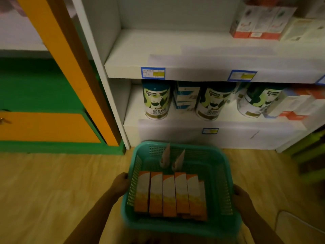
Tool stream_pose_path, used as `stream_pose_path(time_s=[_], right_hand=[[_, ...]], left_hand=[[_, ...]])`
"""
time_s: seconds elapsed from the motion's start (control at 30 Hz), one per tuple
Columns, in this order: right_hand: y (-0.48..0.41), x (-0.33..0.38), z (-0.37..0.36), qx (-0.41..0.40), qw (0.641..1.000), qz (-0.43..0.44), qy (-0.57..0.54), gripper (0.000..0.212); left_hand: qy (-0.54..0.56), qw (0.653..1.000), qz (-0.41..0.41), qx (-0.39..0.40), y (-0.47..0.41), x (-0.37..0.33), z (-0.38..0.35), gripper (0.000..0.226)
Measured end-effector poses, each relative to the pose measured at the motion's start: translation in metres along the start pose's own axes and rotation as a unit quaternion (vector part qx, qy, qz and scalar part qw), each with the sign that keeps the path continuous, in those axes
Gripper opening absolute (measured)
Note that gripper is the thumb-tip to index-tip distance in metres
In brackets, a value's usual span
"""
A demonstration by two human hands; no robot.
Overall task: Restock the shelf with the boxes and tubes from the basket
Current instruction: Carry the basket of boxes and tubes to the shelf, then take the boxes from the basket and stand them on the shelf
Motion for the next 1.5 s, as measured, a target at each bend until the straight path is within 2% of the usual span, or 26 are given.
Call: stream_pose_path(time_s=[0.13,0.27,0.33,0.5,0.7,0.93,1.23,1.33,1.5], right_hand=[[0.012,0.005,0.002,0.033,0.999,0.014,0.019,0.045],[0.031,0.022,0.010,-0.047,0.993,0.095,0.049,0.040],[0.036,0.028,0.004,-0.079,0.988,0.121,0.046,0.044],[0.054,0.042,-0.029,-0.013,0.965,0.199,0.172,0.040],[0.049,0.035,-0.046,0.029,0.946,0.229,0.225,0.036],[0.062,0.051,-0.054,0.072,0.913,0.263,0.302,0.042],[0.044,0.095,-0.108,0.162,0.877,0.281,0.353,0.052],[0.027,0.102,-0.129,0.189,0.866,0.279,0.368,0.060],[0.007,0.100,-0.172,0.250,0.845,0.286,0.377,0.068]], left_hand=[[-0.015,1.000,0.008,0.014,0.017,-0.002,-0.008,0.031],[-0.124,0.991,0.002,0.039,0.033,-0.001,0.000,0.056],[-0.162,0.987,-0.003,0.021,0.039,-0.001,0.010,0.057],[-0.195,0.979,-0.063,-0.014,0.055,-0.010,0.021,0.045],[-0.229,0.963,-0.142,-0.020,0.064,-0.042,-0.004,0.035],[-0.263,0.951,-0.162,-0.007,0.074,-0.063,-0.005,0.038],[-0.336,0.928,-0.157,0.037,0.035,-0.055,-0.003,0.042],[-0.384,0.906,-0.167,0.058,0.014,-0.053,-0.015,0.057],[-0.510,0.831,-0.205,0.086,-0.019,-0.051,-0.041,0.077]])
Point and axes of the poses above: each hand's wrist, its own y-axis away from the middle knuckle, its own z-axis out of the back of the hand, x = y × z, the point moved 4 cm from there along -y, towards the middle knuckle, and after that the axes turned 1 degree about y, right-handed, at the moved point
